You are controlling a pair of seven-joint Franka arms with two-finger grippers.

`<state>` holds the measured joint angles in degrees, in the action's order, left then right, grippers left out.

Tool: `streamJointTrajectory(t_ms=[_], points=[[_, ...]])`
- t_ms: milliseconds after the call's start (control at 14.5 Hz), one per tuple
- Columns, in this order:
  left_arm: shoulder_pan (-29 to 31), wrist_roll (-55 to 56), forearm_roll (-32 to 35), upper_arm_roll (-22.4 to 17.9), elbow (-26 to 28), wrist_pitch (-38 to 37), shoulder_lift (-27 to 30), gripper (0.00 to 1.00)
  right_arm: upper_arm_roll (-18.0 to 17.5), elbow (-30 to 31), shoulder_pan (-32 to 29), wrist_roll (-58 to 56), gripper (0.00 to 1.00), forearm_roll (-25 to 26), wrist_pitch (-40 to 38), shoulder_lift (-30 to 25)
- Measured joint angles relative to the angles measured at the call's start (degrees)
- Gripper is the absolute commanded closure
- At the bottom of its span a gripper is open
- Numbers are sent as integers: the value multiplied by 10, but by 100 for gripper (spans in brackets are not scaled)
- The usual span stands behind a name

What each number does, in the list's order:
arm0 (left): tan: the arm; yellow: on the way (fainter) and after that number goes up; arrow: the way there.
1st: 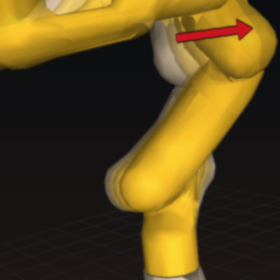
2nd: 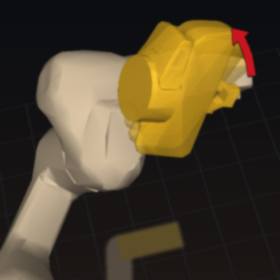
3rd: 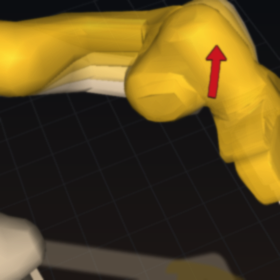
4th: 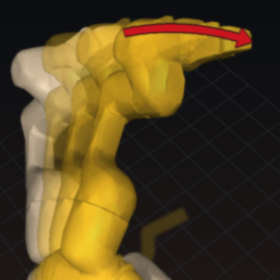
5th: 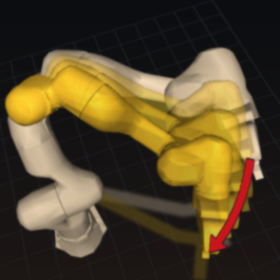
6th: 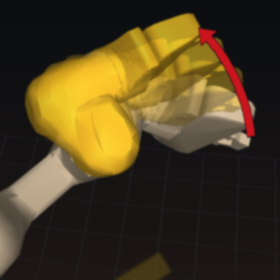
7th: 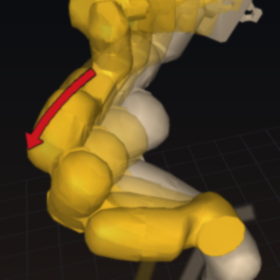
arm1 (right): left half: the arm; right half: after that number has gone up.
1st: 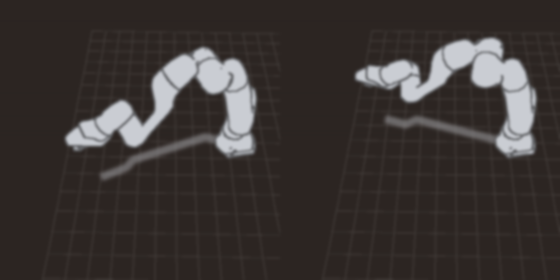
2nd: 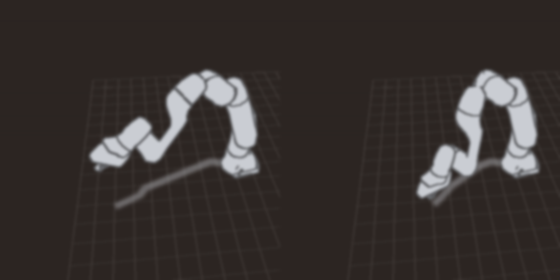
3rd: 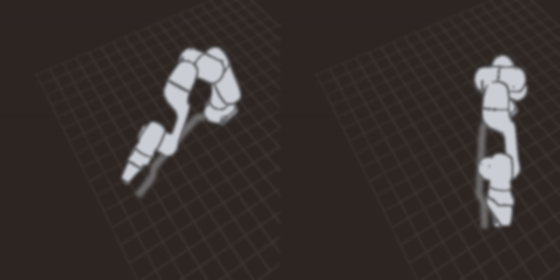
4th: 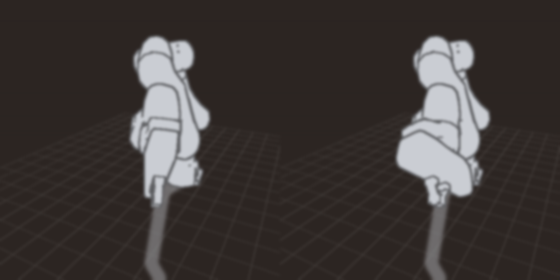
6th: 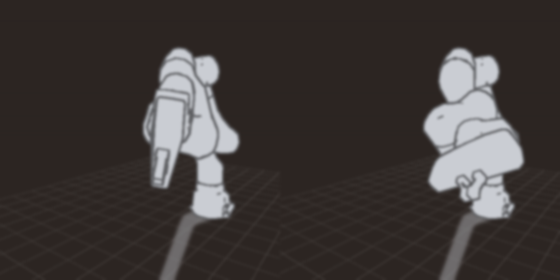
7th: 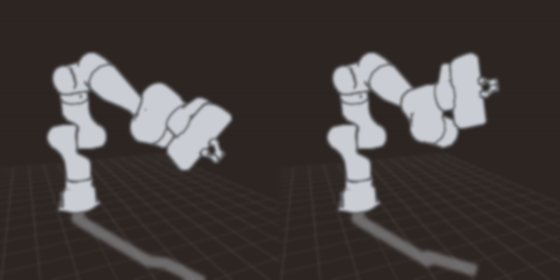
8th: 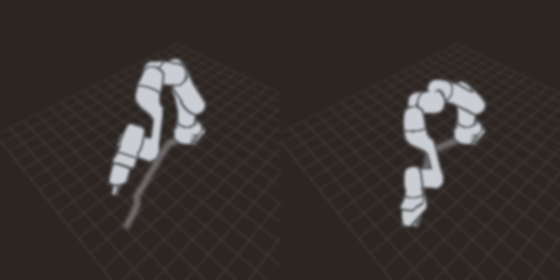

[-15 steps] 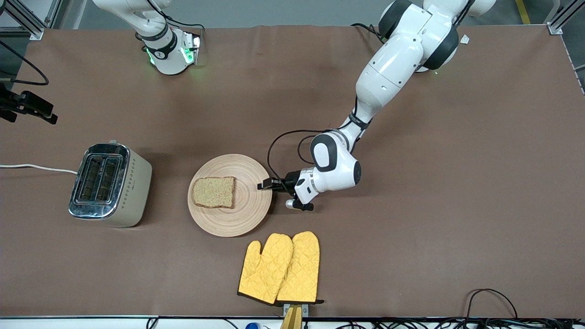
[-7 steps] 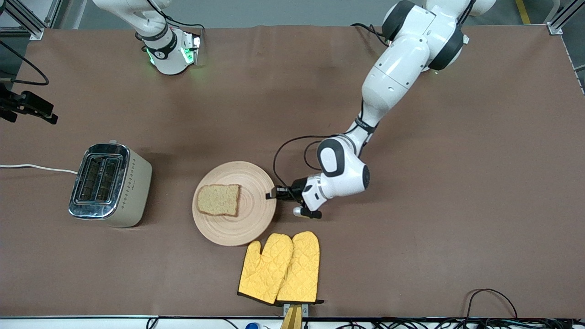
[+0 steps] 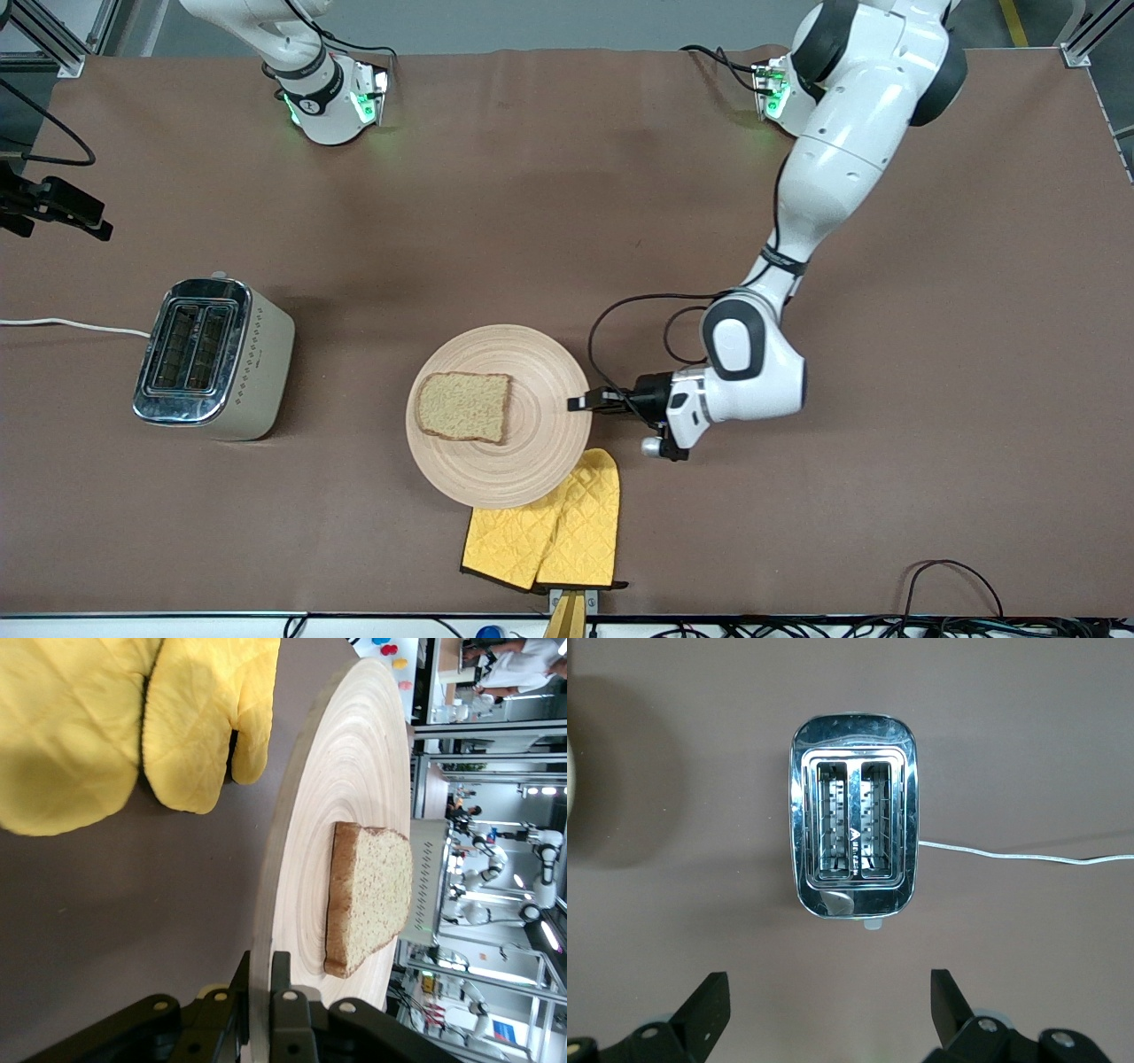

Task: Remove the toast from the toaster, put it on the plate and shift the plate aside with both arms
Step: 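Drag the plate with the left gripper away from the toaster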

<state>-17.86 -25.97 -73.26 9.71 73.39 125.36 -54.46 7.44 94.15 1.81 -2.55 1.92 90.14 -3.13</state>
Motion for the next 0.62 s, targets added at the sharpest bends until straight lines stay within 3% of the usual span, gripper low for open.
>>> streamJointTrajectory(t_ms=[206, 413, 619], points=[[72, -36, 30, -3, 37, -91, 18, 100, 0, 0, 0, 0, 0, 0, 0, 0], [185, -47, 125, -3, 47, -186, 20, 100, 0, 0, 0, 0, 0, 0, 0, 0], [284, -53, 209, -1, 47, -234, 22, 100, 0, 0, 0, 0, 0, 0, 0, 0]])
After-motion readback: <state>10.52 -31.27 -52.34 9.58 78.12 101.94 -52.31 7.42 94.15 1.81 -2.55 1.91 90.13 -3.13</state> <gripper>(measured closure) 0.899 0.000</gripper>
